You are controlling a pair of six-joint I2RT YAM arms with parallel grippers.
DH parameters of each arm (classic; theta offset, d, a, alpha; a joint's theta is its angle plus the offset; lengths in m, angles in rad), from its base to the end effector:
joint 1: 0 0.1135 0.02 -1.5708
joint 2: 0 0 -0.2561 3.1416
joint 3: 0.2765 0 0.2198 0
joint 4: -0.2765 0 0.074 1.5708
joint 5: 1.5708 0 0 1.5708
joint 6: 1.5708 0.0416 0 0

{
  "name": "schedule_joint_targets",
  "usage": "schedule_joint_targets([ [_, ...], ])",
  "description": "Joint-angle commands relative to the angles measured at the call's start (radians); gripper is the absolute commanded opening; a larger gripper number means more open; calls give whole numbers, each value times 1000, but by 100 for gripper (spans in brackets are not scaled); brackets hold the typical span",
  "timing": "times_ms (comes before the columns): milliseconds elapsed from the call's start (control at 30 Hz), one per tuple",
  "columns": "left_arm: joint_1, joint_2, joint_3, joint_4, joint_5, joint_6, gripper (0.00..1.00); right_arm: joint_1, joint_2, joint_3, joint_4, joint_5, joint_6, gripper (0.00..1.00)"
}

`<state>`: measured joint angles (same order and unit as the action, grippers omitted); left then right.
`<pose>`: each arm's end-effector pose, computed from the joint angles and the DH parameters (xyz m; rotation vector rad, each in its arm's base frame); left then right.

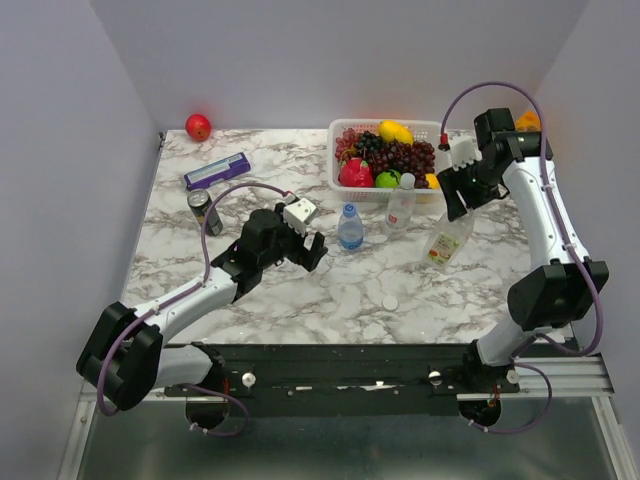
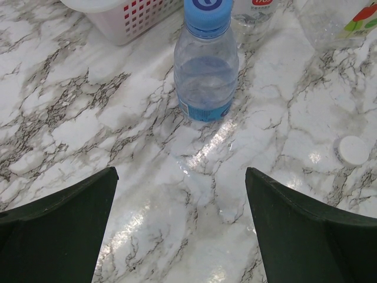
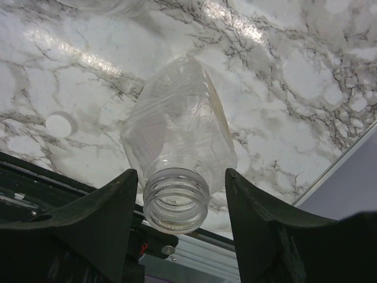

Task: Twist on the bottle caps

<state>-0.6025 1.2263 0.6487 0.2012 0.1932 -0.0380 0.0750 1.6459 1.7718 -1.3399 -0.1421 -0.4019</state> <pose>0.2016 -0.1484 0.2472 0.6786 1.8702 -0.6076 0.2805 0.0270 0.3470 -0.6875 2.6782 0.1130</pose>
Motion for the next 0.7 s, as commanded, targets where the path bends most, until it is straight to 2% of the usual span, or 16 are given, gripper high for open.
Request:
schedule_joint_targets([
  [0,-3,-2,-1,40,31,7,98,-3,-35,-31,-125,30,-6,60],
  [33,-3,-2,-1,41,31,7,98,-3,-35,-23,-127,30,-9,56],
  [67,-5,-1,0,41,32,9,98,-3,-38,-18,-131,29,-14,48],
  [133,-6,1,5,41,66,26,99,-3,-46,1,-133,16,-31,38],
  [167,-9,-1,6,41,80,32,99,-3,-52,14,-143,-11,-37,30],
  [267,-26,-10,15,50,184,128,99,-1,-57,96,-188,-89,-69,17],
  [400,-75,-24,34,109,287,219,99,19,-135,106,-186,-162,-121,9],
  [533,-121,47,133,127,288,165,99,45,-202,43,-185,-257,-173,7],
  [667,-196,145,221,148,301,132,99,48,-257,-55,-185,-283,-209,7],
])
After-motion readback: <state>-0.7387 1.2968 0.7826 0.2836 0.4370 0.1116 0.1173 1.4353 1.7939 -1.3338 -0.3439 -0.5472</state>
